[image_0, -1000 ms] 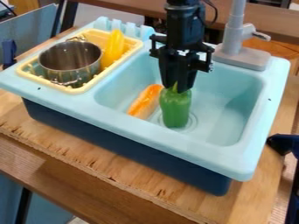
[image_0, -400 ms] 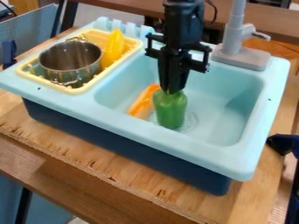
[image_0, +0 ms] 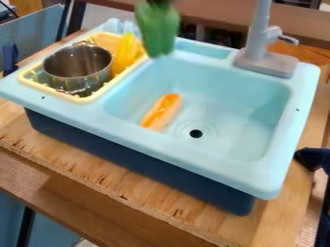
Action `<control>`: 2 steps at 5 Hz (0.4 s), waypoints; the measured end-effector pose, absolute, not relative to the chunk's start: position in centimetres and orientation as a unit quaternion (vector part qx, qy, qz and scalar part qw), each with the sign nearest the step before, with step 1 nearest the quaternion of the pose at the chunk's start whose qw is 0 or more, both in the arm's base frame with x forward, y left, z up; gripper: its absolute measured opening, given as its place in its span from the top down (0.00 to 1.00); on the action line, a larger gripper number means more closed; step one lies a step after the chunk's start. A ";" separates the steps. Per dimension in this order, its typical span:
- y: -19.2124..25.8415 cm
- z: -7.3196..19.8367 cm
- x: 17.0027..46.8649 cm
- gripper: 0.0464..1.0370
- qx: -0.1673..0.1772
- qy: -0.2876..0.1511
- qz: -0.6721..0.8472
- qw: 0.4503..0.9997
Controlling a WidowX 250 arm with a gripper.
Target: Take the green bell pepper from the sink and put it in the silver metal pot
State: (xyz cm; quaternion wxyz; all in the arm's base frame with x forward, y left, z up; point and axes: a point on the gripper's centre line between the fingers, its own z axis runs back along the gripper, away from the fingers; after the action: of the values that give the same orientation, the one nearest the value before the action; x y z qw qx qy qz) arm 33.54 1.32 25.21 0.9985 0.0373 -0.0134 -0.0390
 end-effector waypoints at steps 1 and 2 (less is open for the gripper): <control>5.3 28.7 32.8 0.96 0.051 -0.002 0.033 0.998; 8.3 29.4 33.0 0.96 0.054 0.017 0.088 0.995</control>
State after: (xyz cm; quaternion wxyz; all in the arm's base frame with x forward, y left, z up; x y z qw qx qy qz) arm 32.99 8.30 29.42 0.9945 0.0539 0.0175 0.0879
